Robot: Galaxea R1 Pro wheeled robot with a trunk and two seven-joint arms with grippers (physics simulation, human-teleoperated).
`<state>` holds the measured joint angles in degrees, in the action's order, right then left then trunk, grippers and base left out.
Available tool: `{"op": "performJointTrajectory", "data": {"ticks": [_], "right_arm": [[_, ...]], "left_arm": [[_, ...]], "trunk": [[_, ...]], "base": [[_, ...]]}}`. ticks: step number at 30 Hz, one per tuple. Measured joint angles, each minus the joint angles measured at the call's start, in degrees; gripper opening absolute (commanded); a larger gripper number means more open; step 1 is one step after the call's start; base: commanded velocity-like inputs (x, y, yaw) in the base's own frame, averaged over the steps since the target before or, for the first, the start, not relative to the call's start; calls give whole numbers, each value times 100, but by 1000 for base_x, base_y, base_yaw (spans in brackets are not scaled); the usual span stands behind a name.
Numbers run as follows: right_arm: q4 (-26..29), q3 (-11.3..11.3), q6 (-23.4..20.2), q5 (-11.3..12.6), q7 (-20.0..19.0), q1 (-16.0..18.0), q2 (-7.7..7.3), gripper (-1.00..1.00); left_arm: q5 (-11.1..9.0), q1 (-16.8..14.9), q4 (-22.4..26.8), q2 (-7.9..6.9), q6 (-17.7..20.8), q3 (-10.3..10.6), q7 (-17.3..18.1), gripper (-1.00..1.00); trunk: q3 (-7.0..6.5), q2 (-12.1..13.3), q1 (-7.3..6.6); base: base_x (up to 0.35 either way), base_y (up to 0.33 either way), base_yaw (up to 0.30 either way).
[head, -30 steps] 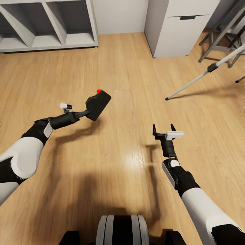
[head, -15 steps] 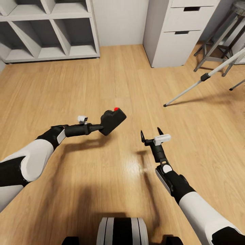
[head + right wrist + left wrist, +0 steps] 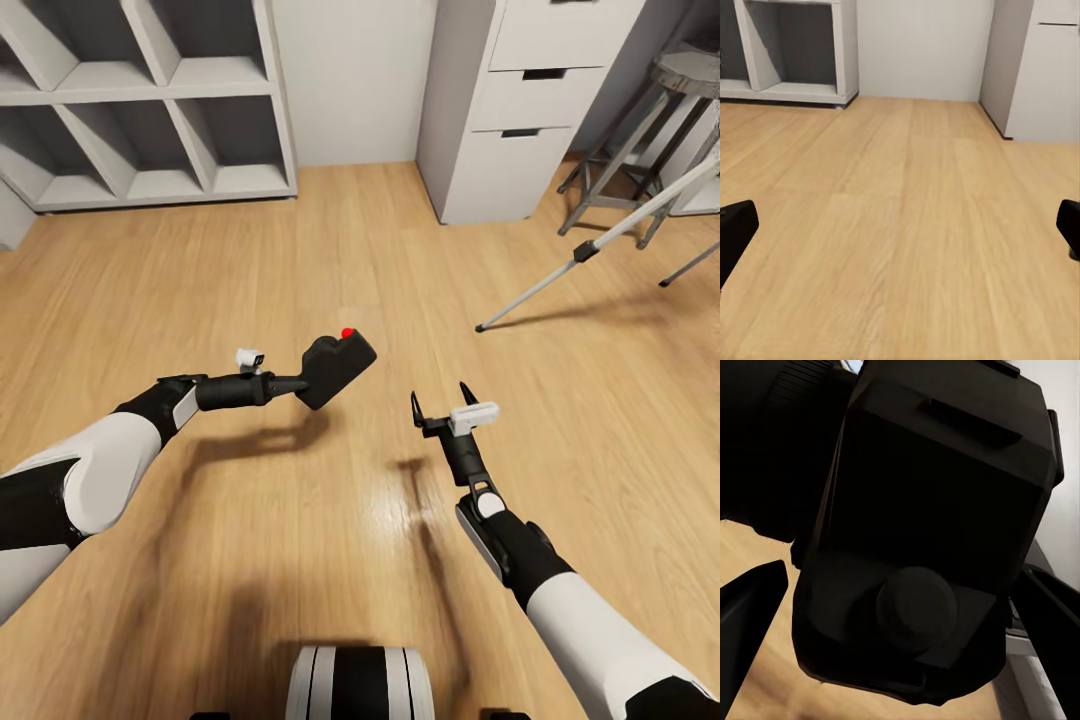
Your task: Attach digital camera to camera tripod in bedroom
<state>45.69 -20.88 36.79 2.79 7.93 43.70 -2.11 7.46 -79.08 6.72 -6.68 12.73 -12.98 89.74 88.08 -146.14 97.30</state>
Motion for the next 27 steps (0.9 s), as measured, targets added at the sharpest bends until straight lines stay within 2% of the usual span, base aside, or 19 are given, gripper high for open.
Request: {"op": "performJointTrajectory", "data": {"ticks": [11,14,20,27], "right_arm": [[16,-6,307,0,-2,-22,0,100],[25,-6,441,0,-2,-24,0,100],[65,-8,756,0,-2,-40,0,100],[70,0,836,1,3,-97,-31,100]], "left_arm": [[-3,0,1,-6,5,1,0,-100],[-5,0,-3,-83,-3,-4,0,-100],[-5,0,-21,-412,-18,-5,0,-100],[-7,0,-21,-595,-21,-4,0,-100]], "trunk": [[-244,15,-28],[-310,19,-36],[-443,27,-52],[-599,36,-70]], "base": [[0,0,0],[0,0,0],[0,0,0],[0,0,0]]}}
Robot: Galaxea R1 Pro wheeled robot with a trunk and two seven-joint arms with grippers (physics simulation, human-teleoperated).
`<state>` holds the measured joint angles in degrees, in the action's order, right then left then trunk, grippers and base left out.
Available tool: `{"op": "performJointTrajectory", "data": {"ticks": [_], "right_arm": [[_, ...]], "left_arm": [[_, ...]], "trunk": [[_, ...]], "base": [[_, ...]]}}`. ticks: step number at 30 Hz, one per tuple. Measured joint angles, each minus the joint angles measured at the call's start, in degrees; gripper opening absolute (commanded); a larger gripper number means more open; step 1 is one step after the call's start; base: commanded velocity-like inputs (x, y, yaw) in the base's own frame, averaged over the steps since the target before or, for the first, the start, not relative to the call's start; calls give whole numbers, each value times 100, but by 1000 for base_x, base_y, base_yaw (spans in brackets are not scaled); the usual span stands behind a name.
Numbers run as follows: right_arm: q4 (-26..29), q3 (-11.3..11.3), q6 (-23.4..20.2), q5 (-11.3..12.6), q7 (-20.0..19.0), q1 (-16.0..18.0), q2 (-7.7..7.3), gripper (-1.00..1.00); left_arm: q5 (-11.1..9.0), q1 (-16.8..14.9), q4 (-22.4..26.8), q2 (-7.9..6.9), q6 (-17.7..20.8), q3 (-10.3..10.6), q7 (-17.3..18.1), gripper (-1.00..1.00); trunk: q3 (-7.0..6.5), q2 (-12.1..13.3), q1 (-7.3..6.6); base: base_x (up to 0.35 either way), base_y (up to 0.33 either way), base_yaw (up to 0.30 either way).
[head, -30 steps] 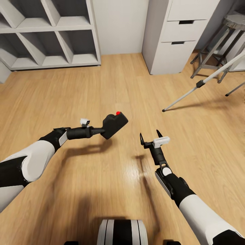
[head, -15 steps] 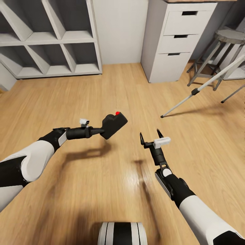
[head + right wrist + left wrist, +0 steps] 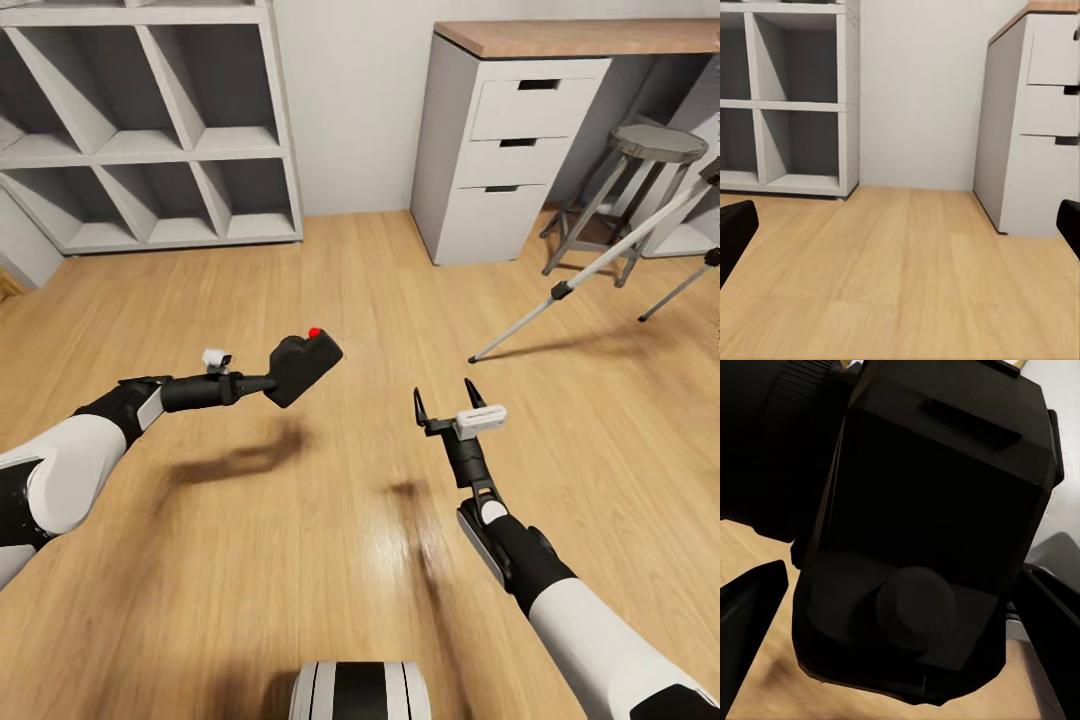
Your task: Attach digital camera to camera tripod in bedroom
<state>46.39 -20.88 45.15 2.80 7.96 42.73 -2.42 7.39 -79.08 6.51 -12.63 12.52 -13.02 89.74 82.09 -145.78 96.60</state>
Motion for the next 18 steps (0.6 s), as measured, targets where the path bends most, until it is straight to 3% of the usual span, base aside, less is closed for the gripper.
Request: {"op": "performJointTrajectory", "data": {"ticks": [9,18], "right_arm": [[3,13,12,7,4,-15,-183,100],[27,153,-30,9,10,-16,-221,100]], "left_arm": [[1,0,5,-257,38,-7,0,-100],[-8,0,-3,-520,53,-8,0,-100]], "trunk": [[-200,12,-23],[-399,24,-46]], "base": [[0,0,0],[0,0,0]]}}
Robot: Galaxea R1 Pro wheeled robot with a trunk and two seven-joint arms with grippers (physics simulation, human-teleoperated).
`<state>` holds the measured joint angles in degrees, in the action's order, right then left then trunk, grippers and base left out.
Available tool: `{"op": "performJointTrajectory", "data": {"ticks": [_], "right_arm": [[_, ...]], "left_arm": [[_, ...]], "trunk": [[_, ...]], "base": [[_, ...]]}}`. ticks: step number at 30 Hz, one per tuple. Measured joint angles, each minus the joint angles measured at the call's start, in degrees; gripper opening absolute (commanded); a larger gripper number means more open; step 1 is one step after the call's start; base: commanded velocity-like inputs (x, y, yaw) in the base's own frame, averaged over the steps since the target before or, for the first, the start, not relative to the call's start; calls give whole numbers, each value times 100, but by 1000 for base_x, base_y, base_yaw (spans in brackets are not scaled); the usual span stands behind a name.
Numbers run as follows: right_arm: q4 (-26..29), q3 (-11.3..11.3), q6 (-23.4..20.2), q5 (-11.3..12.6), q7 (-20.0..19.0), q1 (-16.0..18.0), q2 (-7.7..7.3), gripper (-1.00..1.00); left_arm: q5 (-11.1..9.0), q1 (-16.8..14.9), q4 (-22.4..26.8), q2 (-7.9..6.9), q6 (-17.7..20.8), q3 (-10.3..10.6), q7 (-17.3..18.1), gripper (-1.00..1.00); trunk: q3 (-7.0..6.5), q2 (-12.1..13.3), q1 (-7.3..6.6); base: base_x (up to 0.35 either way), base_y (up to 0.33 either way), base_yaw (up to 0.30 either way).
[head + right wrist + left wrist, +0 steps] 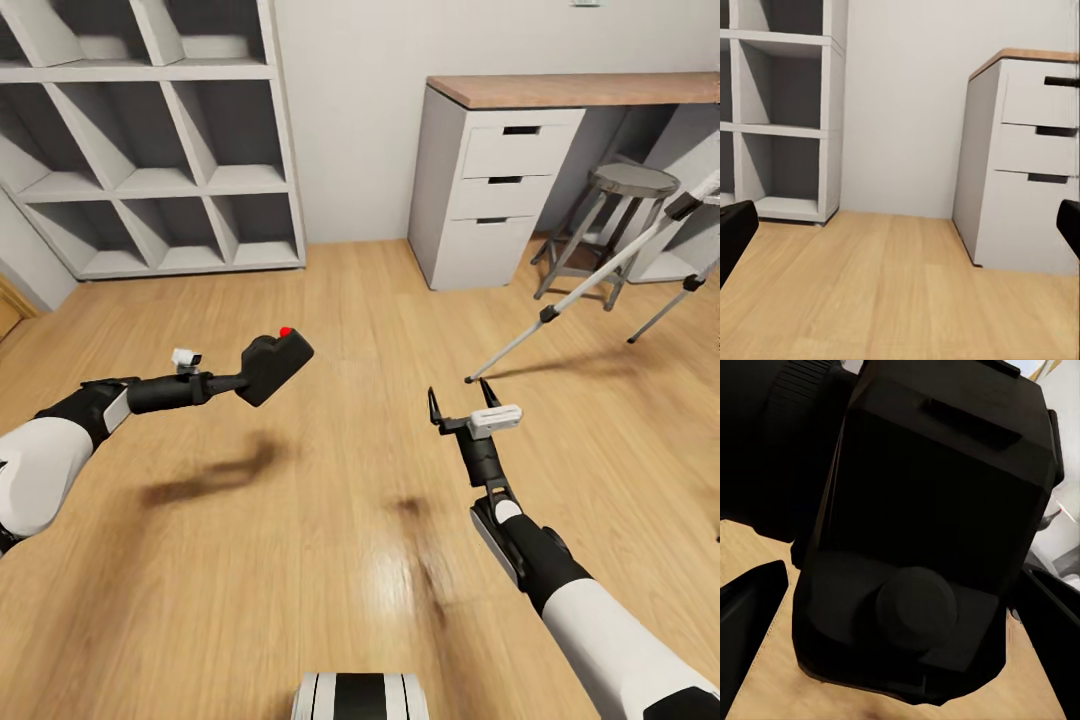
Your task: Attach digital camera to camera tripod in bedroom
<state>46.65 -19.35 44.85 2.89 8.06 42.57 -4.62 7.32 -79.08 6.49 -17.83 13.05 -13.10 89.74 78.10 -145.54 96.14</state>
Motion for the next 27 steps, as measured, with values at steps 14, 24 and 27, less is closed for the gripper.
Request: {"op": "performJointTrajectory", "data": {"ticks": [14,24,27], "right_arm": [[7,456,-99,-9,17,0,-3,100],[3,472,-310,-10,7,0,-3,100],[3,476,-323,-10,5,0,-3,100]], "left_arm": [[-2,0,-15,-13,1,16,0,-100],[-2,0,-118,-18,-6,15,1,-100],[-2,0,-127,-10,-6,21,1,-100]], "trunk": [[-310,19,-36],[-532,32,-62],[-599,36,-70]], "base": [[0,0,0],[0,0,0],[0,0,0]]}}
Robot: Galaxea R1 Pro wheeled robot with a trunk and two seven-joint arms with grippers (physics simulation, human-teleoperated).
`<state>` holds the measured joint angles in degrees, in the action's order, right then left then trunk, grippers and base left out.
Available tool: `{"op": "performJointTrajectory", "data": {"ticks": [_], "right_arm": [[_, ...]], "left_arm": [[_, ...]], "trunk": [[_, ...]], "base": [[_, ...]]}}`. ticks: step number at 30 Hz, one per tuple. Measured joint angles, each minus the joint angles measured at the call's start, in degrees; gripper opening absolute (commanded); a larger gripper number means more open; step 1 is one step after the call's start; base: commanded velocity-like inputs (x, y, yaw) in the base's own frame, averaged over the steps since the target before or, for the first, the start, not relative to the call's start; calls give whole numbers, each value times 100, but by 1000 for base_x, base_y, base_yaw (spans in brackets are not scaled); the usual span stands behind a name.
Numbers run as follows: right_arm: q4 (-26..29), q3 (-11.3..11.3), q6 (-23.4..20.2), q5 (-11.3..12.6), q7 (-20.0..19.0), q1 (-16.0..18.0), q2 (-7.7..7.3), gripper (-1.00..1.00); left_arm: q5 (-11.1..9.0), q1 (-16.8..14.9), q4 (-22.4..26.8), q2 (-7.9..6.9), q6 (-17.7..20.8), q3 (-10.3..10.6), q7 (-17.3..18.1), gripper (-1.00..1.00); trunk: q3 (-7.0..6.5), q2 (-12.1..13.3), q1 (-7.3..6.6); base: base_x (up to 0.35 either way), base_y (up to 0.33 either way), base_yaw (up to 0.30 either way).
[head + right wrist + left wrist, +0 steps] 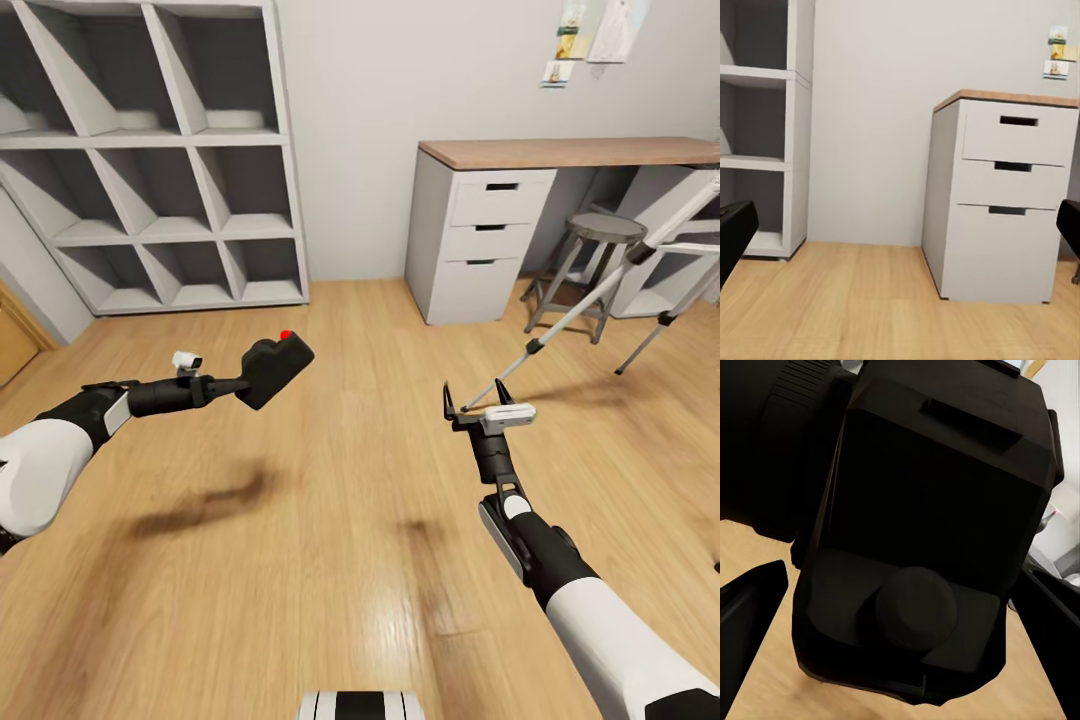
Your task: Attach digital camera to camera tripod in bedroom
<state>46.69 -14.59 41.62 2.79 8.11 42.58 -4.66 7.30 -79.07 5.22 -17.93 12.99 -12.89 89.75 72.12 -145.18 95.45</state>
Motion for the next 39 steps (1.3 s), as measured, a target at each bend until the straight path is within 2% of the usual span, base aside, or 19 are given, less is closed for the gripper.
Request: {"op": "performJointTrajectory", "data": {"ticks": [16,21,39], "right_arm": [[7,0,9,8,0,0,0,100],[2,-9,32,8,2,0,0,100],[-73,-22,8,0,-20,0,3,100]], "left_arm": [[0,0,-15,18,0,4,0,-100],[0,0,-15,99,0,6,0,-100],[0,0,-15,187,0,5,0,-100]], "trunk": [[-355,21,-41],[-466,28,-54],[-865,52,-100]], "base": [[0,0,0],[0,0,0],[0,0,0]]}}
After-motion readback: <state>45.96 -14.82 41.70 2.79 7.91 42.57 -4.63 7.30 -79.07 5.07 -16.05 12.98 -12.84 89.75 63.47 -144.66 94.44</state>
